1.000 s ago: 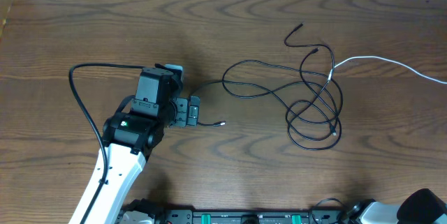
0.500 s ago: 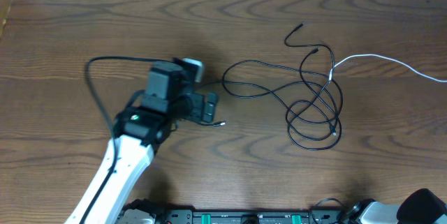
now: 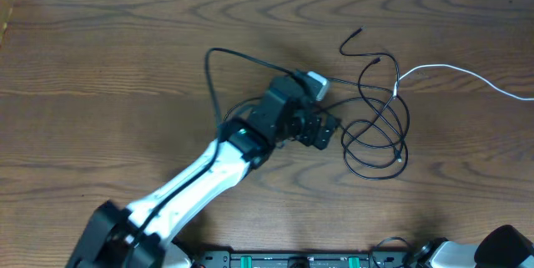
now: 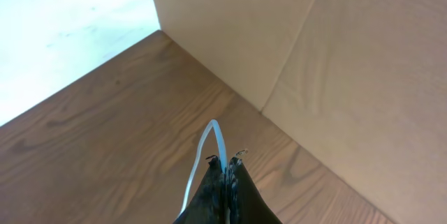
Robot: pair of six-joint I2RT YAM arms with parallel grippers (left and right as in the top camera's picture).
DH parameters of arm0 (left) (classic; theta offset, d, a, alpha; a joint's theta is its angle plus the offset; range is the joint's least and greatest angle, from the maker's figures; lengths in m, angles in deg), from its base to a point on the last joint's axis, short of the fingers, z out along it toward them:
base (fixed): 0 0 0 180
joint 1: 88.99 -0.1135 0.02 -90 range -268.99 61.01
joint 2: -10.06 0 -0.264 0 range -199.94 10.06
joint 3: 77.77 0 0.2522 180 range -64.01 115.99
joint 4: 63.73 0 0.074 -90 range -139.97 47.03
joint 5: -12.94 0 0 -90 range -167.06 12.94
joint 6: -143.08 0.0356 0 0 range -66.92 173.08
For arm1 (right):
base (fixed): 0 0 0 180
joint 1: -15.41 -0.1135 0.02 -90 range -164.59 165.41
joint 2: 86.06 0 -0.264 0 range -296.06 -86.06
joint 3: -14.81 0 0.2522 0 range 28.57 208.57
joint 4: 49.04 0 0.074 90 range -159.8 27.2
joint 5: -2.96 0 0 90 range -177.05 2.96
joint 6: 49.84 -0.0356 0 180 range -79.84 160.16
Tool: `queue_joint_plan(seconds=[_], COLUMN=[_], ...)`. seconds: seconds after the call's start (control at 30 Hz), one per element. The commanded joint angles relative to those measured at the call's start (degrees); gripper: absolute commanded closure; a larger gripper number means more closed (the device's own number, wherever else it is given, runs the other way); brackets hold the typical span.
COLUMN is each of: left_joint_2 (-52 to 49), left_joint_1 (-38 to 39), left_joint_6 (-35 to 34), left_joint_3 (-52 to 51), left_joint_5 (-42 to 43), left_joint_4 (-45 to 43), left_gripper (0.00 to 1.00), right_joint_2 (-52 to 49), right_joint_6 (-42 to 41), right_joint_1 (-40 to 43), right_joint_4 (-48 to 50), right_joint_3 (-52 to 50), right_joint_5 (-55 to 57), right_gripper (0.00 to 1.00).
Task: Untangle cables
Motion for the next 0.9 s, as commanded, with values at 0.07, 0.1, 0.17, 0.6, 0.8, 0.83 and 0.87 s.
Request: queue_joint_plan(seconds=[0.07, 0.1, 0.17, 0.6, 0.8, 0.83, 0.87], left_joint_2=[-8.5, -9.2, -11.0, -25.5, -31.6, -31.9, -32.3], left_joint_1=[1.4, 1.5, 1.9, 5.7, 9.2, 9.8, 10.5], left_joint_6=[-2.2, -2.0, -1.8, 1.7, 4.5, 6.1, 7.3], left_joint_3=[8.3, 9.3, 11.9, 28.2, 34.2, 34.2, 34.2], left_joint_5=[4.4, 4.4, 4.4, 4.4, 4.4, 4.4, 3.9], left_joint_4=[1.0, 1.4, 2.3, 9.7, 10.4, 10.4, 10.4], left_gripper=[0.01, 0.01, 0.01, 0.02, 0.02, 0.02, 0.02], right_joint_2=[-0.4, -0.4, -0.4, -0.4, -0.4, -0.4, -0.4], right_joint_6=[-0.8, -0.8, -0.8, -0.8, -0.8, -0.8, -0.8], right_joint_1=[-0.5, -0.5, -0.5, -0.5, -0.5, -0.5, -0.5], right_joint_4=[0.0, 0.0, 0.1, 1.5, 1.8, 1.9, 1.9], right_joint_3=[-1.2, -1.5, -2.3, -4.4, -4.4, -4.4, -4.4], right_joint_5=[-3.5, -3.5, -3.6, -4.4, -4.4, -4.4, -4.4], right_gripper=[0.99, 0.99, 0.99, 0.99, 0.99, 0.99, 0.99])
